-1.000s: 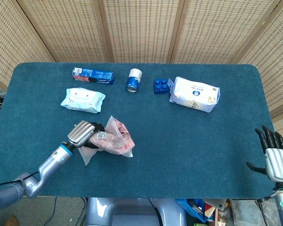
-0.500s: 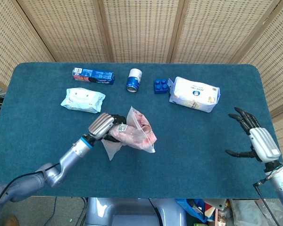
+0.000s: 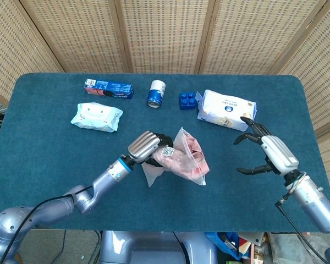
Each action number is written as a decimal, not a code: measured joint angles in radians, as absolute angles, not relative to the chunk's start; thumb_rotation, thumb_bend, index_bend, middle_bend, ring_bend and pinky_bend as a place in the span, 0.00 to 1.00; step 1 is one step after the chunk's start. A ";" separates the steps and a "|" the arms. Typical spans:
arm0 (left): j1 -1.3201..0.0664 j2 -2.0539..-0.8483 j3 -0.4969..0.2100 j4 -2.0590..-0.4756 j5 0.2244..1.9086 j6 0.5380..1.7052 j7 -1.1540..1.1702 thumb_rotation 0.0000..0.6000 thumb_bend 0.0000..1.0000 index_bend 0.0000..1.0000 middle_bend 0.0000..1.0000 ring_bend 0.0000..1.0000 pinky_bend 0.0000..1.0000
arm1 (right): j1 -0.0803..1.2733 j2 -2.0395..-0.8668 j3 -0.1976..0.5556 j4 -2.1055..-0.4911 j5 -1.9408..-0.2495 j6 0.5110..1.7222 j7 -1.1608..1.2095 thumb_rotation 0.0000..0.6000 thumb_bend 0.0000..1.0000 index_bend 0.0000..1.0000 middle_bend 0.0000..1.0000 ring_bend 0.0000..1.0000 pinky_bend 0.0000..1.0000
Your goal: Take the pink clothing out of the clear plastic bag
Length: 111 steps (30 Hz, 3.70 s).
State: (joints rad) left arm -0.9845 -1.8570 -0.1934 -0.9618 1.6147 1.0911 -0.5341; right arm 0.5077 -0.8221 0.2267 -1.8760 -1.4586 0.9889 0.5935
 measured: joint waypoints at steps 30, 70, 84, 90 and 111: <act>-1.057 -1.950 -0.217 -0.898 1.560 1.077 -0.544 1.00 0.46 0.62 0.55 0.51 0.62 | 0.653 -0.921 0.270 -1.965 -1.203 0.867 0.304 1.00 0.09 0.35 0.00 0.00 0.00; -1.070 -1.946 -0.230 -0.941 1.507 1.070 -0.508 1.00 0.46 0.52 0.44 0.42 0.58 | 0.667 -0.970 0.248 -1.976 -1.248 0.884 0.238 1.00 0.68 0.73 0.00 0.00 0.00; -1.005 -1.808 -0.157 -1.025 1.525 1.058 -0.462 1.00 0.46 0.20 0.12 0.12 0.26 | 0.673 -1.015 0.248 -1.981 -1.338 0.901 0.301 1.00 0.68 0.74 0.00 0.00 0.00; -0.960 -1.732 -0.129 -1.053 1.541 1.096 -0.468 1.00 0.46 0.20 0.11 0.11 0.26 | 0.690 -1.040 0.237 -1.977 -1.377 0.879 0.332 1.00 0.68 0.74 0.00 0.00 0.00; -0.902 -1.449 0.020 -1.199 1.573 0.945 -0.344 1.00 0.13 0.00 0.00 0.00 0.00 | 0.738 -1.138 0.174 -1.900 -1.374 0.805 0.292 1.00 0.68 0.74 0.00 0.00 0.00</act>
